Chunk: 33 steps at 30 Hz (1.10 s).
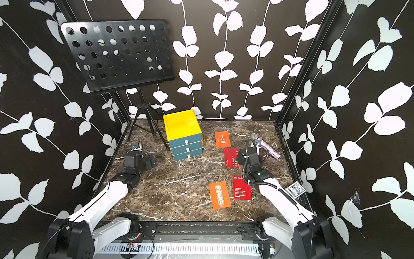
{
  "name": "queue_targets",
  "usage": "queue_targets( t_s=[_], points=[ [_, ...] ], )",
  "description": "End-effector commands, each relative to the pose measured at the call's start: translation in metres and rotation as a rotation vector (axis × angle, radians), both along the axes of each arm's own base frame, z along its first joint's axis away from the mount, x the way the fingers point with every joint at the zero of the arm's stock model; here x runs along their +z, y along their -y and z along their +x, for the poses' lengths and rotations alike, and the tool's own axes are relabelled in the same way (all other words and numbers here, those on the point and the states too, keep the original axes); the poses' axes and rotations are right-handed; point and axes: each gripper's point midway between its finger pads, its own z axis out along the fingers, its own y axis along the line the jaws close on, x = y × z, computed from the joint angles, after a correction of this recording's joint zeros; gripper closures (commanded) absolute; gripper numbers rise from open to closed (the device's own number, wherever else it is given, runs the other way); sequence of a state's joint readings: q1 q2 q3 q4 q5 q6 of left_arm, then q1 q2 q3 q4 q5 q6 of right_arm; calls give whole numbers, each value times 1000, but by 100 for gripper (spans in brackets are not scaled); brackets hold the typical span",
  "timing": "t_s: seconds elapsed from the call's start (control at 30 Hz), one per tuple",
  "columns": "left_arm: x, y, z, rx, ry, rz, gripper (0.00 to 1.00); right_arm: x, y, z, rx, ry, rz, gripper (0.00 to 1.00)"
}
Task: Take the postcards out of the drawer
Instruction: Reset both arms
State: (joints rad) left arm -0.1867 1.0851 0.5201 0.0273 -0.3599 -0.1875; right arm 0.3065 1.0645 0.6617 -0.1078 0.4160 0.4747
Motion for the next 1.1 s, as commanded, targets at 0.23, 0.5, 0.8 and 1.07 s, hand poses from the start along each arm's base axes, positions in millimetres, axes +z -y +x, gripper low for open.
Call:
queue_targets(
  t_s=[0.23,0.5,0.8,1.07],
  points=[
    [-4,-16,52,-13,96,299,1,-62,56,22,80,-363,-298,9],
    [-20,-1,67,-120,209,227,1,-63,53,38,118,-42,-383,8],
    [-29,-1,67,-172,257,163,1,-58,42,48,170,70,-349,6],
    [-33,-1,67,-172,220,152,1,-78,41,54,167,145,-294,7]
  ],
)
